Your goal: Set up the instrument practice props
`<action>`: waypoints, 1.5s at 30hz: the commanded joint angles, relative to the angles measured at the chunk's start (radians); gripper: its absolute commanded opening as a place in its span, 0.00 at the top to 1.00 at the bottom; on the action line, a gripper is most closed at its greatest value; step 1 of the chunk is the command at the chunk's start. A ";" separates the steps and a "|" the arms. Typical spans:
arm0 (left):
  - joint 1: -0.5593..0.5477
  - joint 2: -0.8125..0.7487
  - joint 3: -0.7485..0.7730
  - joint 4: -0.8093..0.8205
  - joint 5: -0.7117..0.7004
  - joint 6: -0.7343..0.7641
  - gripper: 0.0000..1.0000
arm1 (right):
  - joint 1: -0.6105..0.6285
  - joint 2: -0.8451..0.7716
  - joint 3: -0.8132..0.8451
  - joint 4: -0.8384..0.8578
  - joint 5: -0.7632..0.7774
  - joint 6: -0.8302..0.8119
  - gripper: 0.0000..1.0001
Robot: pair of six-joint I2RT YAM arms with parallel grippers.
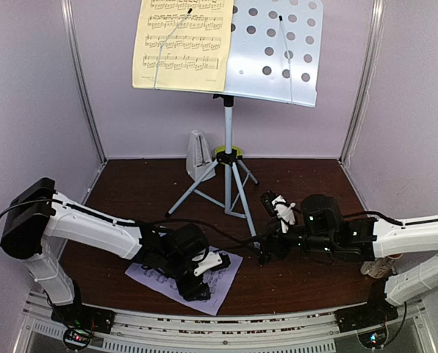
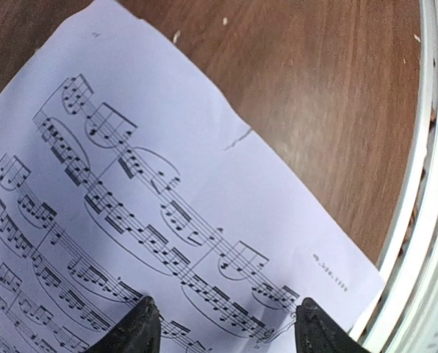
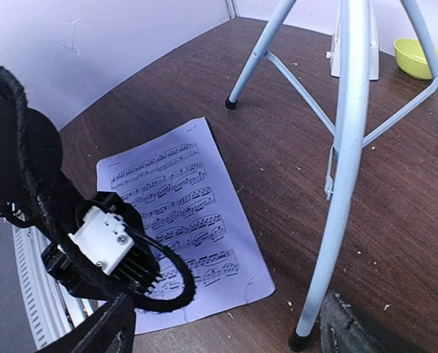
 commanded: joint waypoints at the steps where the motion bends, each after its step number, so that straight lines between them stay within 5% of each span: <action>1: 0.000 -0.141 -0.120 -0.030 -0.011 -0.001 0.36 | 0.016 0.103 0.089 0.014 -0.030 -0.013 0.14; 7: 0.063 -0.283 -0.186 0.025 -0.068 -0.215 0.33 | 0.052 0.262 0.203 0.011 -0.026 -0.017 0.21; 19: 0.215 -0.751 -0.601 0.177 -0.238 -0.961 0.18 | 0.078 0.559 0.391 -0.008 -0.018 0.003 0.30; 27: 0.360 -1.055 -0.771 0.031 -0.244 -1.094 0.17 | 0.081 0.681 0.427 -0.007 -0.062 0.001 0.37; 33: 0.434 -0.917 -0.810 0.203 -0.163 -1.052 0.17 | 0.083 0.705 0.405 -0.021 -0.073 -0.007 0.43; 45: 0.512 -0.379 -0.564 0.516 -0.014 -0.865 0.16 | 0.097 0.700 0.306 -0.050 -0.126 -0.010 0.65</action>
